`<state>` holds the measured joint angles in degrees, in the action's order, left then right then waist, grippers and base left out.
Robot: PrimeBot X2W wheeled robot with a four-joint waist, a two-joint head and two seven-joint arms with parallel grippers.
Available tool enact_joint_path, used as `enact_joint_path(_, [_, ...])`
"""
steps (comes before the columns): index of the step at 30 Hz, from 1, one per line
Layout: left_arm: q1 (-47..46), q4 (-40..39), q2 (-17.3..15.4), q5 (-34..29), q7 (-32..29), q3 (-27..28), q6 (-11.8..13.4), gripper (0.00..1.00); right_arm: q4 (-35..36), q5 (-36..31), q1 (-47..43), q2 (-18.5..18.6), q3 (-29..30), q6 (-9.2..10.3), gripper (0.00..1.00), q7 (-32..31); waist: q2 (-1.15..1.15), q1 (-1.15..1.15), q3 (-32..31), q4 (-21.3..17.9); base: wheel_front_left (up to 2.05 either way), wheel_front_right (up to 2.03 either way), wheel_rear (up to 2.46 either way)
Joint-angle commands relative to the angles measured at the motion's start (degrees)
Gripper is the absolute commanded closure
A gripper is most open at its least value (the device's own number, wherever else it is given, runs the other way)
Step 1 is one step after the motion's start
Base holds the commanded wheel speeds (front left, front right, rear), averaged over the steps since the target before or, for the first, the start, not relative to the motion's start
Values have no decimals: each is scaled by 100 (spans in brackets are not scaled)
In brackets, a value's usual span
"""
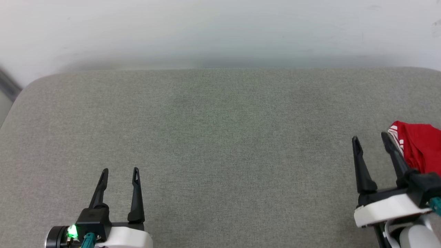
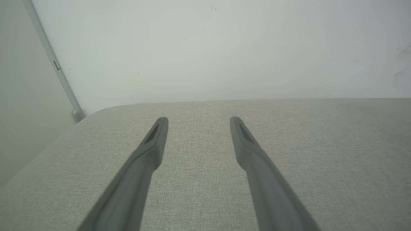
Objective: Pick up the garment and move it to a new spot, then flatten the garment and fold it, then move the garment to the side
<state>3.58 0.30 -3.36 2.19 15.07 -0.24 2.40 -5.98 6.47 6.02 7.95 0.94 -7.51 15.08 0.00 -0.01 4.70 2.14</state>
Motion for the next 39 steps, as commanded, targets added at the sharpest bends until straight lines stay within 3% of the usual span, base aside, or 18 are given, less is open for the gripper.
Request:
enact_joint_path(1, [64, 19, 2, 4, 12, -13, -33, 0, 34, -48, -139, -84, 32, 4, 0, 8, 0, 1, -21, 14, 0, 0, 0])
enact_joint_path(9, [104, 56, 18, 35, 12, -43, -138, 0, 366, -18, -732, -392, 300, 4, 0, 9, 0, 1, -112, 19, 0, 0, 0])
enact_joint_path(20, [187, 102, 33, 58, 12, -19, -231, 0, 588, 31, -1091, -505, 346, 4, 0, 9, 0, 1, -218, -24, 0, 0, 0])
enact_joint_path(21, [129, 124, 33, 61, 0, -21, -223, 100, 552, 21, -1033, -476, 350, 0, 100, 0, 0, 1, -226, -26, 0, 0, 0])
enact_joint_path(25, [202, 355, 45, 69, -28, -29, -224, 100, 333, 30, -1095, -477, 339, 0, 100, -20, 0, 1, -229, -27, 0, 0, 0])
enact_joint_path(39, [-17, 533, 38, 1636, -391, 85, -358, 100, 148, 1578, -897, -432, 311, 0, 100, -339, 0, 1, -252, -47, 0, 0, 0])
